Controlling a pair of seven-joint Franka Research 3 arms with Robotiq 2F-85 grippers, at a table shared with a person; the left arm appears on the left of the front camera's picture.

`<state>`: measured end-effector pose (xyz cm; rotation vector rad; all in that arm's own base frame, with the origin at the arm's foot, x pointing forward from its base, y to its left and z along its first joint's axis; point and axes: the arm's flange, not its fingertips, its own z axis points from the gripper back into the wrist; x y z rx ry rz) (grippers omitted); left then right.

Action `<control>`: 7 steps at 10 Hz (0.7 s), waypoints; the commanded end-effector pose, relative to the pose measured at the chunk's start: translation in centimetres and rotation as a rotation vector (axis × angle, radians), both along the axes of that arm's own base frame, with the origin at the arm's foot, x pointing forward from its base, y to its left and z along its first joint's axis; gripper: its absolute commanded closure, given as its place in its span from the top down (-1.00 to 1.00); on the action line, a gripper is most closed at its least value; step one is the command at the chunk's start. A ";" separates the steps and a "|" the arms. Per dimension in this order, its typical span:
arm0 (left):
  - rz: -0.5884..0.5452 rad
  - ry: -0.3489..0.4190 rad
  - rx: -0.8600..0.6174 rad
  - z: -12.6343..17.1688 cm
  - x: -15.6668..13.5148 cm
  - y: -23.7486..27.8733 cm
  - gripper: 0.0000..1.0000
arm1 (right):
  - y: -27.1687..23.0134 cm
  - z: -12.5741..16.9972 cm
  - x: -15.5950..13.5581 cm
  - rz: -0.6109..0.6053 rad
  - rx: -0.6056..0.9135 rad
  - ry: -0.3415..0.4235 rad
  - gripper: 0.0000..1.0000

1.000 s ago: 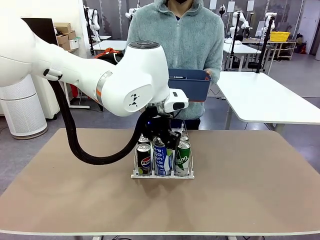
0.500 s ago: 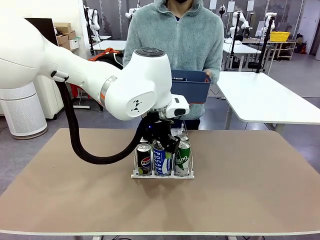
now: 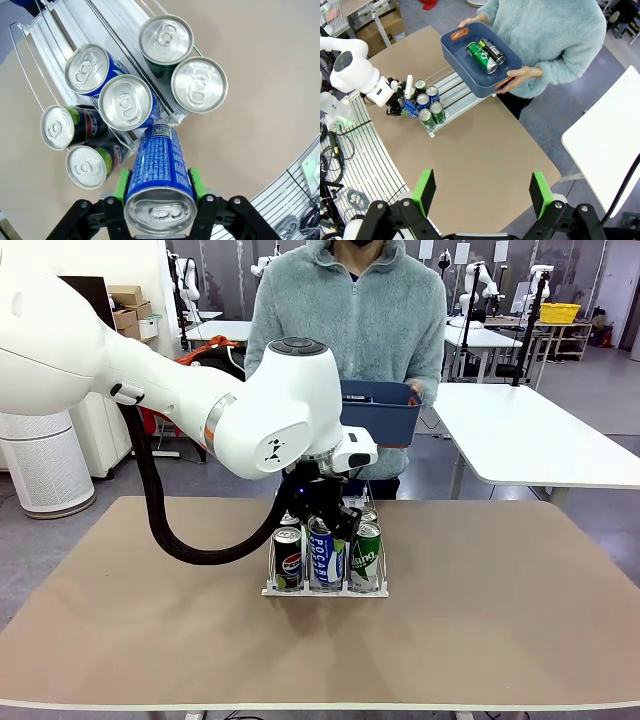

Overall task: Fill the beverage cans into the dispenser.
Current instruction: Place the picked Ionic drink in the line of the Automatic Can Dispenser with the same cans.

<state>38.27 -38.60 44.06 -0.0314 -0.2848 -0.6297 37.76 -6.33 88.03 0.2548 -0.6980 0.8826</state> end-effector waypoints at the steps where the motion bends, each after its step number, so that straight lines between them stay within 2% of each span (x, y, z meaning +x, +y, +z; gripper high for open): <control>1: 0.005 -0.096 -0.020 0.9 2.8 0.1 0.15 | 0.1 0.0 -0.1 0.001 -0.001 0.000 1.00; 4: 0.005 -0.110 -0.020 1.1 4.7 0.3 0.15 | 0.1 0.0 -0.1 0.001 -0.001 0.000 1.00; 7: -0.028 -0.059 -0.048 -0.5 5.7 0.3 0.15 | 0.1 0.0 -0.1 0.001 -0.001 0.000 1.00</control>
